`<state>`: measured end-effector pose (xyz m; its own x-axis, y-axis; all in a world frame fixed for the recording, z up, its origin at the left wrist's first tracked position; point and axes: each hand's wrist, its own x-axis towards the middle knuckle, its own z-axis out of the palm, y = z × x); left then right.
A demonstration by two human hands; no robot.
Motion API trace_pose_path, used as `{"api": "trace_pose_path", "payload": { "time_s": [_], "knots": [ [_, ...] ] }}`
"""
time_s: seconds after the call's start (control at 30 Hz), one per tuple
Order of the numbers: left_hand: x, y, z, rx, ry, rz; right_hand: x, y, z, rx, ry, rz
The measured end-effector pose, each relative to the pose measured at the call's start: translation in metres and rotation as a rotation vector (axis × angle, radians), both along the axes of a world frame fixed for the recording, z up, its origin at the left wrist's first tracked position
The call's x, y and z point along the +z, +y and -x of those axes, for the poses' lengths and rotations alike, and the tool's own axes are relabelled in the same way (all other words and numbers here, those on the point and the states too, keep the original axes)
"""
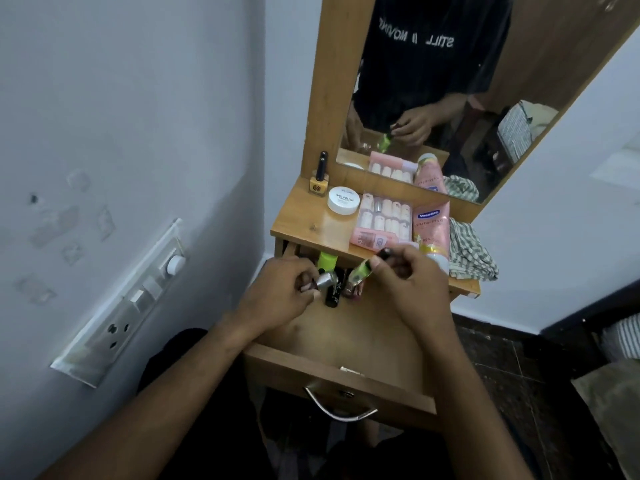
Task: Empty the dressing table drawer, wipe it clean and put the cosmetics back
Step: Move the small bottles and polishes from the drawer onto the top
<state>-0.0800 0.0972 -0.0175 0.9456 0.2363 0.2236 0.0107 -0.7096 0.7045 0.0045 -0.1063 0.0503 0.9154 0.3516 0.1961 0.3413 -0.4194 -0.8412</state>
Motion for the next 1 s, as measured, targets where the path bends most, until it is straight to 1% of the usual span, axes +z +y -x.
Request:
{"api": "trace_pose_path", "payload": {
  "time_s": [0.07, 0.13, 0.2, 0.27, 0.37, 0.53, 0.7, 0.87, 1.0],
  "knots": [
    [0.008, 0.011, -0.001, 0.009, -0.104, 0.087, 0.017, 0.010, -0.013, -0.014, -0.060, -0.033],
    [0.016, 0.021, -0.006, 0.037, -0.192, 0.178, 0.029, 0.024, -0.026, -0.010, -0.110, -0.020],
    [0.023, 0.028, -0.013, 0.119, -0.267, 0.251, 0.035, 0.041, -0.040, 0.009, -0.137, -0.002],
    [0.029, 0.032, -0.022, 0.237, -0.315, 0.306, 0.035, 0.060, -0.051, 0.029, -0.134, 0.022],
    [0.035, 0.038, -0.045, 0.371, -0.325, 0.384, 0.030, 0.088, -0.064, 0.041, -0.113, 0.019],
    [0.039, 0.058, -0.091, 0.426, -0.320, 0.334, 0.020, 0.121, -0.081, 0.023, -0.114, 0.035],
    [0.036, 0.076, -0.129, 0.456, -0.282, 0.293, 0.018, 0.133, -0.097, 0.021, -0.129, 0.066],
    [0.030, 0.091, -0.150, 0.441, -0.232, 0.286, 0.011, 0.137, -0.108, 0.030, -0.156, 0.110],
    [0.023, 0.093, -0.155, 0.448, -0.223, 0.257, 0.006, 0.140, -0.108, 0.015, -0.220, 0.143]
  ]
}}
